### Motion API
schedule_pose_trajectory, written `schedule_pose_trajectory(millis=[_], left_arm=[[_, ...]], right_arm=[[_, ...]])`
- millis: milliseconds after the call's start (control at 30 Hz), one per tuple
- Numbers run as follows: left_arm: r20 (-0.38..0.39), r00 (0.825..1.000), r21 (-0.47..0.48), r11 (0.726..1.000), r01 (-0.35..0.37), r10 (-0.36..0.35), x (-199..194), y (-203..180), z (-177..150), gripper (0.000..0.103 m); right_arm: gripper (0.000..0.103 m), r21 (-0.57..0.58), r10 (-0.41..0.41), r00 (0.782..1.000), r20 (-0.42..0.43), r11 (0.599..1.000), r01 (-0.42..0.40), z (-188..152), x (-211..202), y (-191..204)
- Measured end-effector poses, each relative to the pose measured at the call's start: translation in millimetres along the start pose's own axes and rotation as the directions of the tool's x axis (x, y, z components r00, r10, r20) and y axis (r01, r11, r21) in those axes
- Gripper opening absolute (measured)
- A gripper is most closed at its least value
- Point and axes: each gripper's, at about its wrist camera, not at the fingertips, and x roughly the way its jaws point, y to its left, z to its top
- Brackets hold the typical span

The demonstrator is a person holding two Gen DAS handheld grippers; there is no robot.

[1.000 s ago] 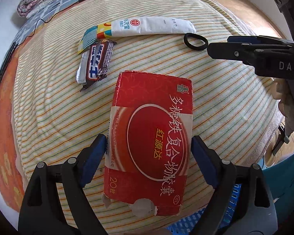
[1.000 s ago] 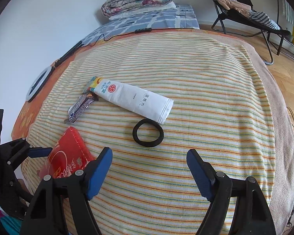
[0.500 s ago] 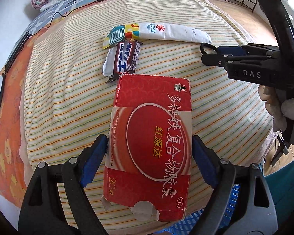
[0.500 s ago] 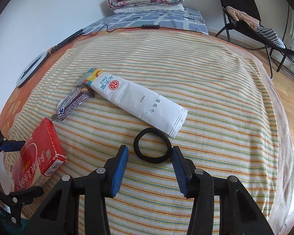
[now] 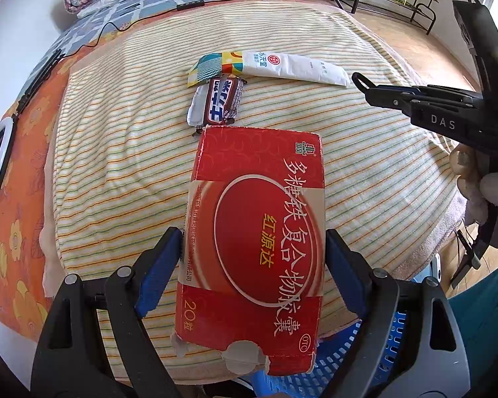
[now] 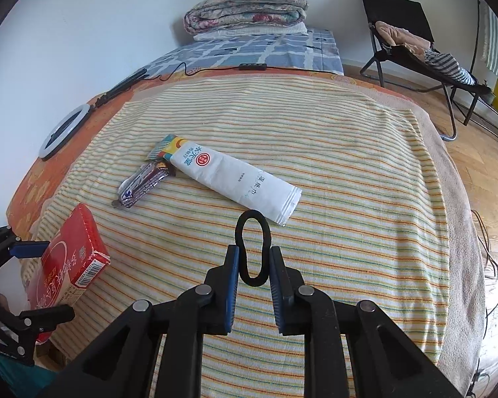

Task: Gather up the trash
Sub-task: 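Carry the tissue box and hair tie over the basket and open both tools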

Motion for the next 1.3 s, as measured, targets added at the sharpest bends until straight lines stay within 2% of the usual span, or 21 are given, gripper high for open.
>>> schedule_pose_trajectory(millis=[300,567,1000,1300], left_arm=[[0.041,0.999,0.008,1.0,0.018,-0.018,-32.8,-17.7,-22.7,0.087],[0.055,0.998,0.016,0.999,0.04,-0.041,-57.4,-38.8,-68.4,0.087],[-0.006,0.996,0.036,0.995,0.091,-0.091,-53.9,-74.2,-142.6,0.087],[-0.077,0.991,0.059,0.991,0.119,-0.114,-31.6,-93.9,-173.2,0.087]], right_arm=[[0.017,-0.061,0.046,0.997,0.054,0.997,-0.043,-30.9,-58.7,27.5],[0.017,-0.075,0.099,0.994,0.052,0.993,-0.095,-81.3,-94.3,45.9],[0.017,-0.052,0.154,0.988,-0.003,0.987,-0.154,-160.4,-112.8,61.2],[0.017,-0.05,0.176,0.983,-0.053,0.983,-0.178,-192.1,-105.0,70.0]])
